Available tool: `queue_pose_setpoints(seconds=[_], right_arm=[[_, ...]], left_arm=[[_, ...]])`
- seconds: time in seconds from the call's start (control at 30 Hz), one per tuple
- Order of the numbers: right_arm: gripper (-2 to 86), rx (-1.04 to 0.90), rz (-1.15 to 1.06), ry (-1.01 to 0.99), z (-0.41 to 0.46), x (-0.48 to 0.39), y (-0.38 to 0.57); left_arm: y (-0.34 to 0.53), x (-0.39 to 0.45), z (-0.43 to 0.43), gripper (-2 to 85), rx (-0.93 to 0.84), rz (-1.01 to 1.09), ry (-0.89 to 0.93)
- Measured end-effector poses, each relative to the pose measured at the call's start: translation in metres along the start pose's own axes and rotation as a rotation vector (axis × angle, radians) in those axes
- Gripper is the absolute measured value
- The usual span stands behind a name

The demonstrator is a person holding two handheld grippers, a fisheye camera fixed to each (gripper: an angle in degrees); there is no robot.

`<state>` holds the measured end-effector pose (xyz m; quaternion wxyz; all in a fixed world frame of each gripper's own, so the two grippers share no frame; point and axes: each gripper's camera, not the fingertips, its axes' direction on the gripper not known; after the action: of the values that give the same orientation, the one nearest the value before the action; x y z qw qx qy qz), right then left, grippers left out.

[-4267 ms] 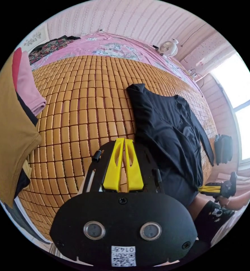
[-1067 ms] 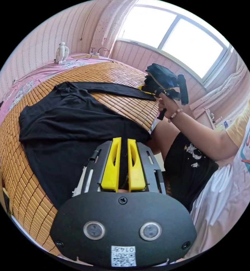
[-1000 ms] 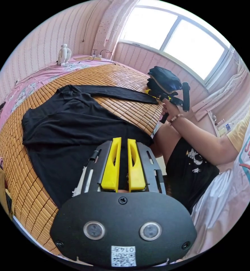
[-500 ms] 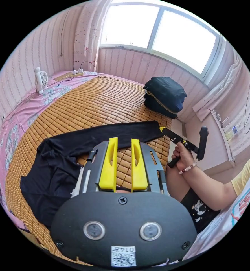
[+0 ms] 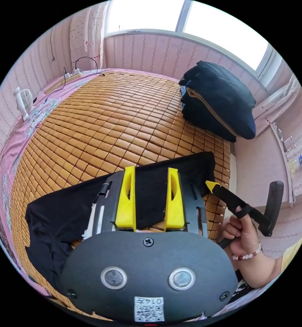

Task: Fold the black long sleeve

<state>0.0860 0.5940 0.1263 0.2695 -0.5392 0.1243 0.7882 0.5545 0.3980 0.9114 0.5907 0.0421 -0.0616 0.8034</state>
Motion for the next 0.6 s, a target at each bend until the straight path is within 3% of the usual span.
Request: queue_pose_setpoints(seconds=[0.13, 0.23, 0.37, 0.53, 0.6], right_arm=[[1.4, -0.018, 0.074, -0.105, -0.006, 0.021, -0.005], [1.2, -0.011, 0.045, -0.123, -0.014, 0.023, -0.006], [1.1, -0.125, 0.075, -0.417, -0.014, 0.038, -0.01], [1.2, -0.133, -0.075, -0.71, -0.031, 0.019, -0.003], [1.2, -0.139, -0.274, -0.813, -0.055, -0.011, 0.007]], left_arm=[[-0.017, -0.01, 0.025, 8.3, -0.149, -0.066, -0.066], [-0.012, -0.013, 0.019, 1.4, -0.121, -0.069, -0.13], [-0.004, -0.019, 0.005, -0.5, -0.156, -0.025, -0.119], [0.039, -0.062, -0.079, -0.7, 0.034, -0.143, -0.079], [0.066, -0.08, -0.127, -0.7, 0.137, -0.174, -0.075]])
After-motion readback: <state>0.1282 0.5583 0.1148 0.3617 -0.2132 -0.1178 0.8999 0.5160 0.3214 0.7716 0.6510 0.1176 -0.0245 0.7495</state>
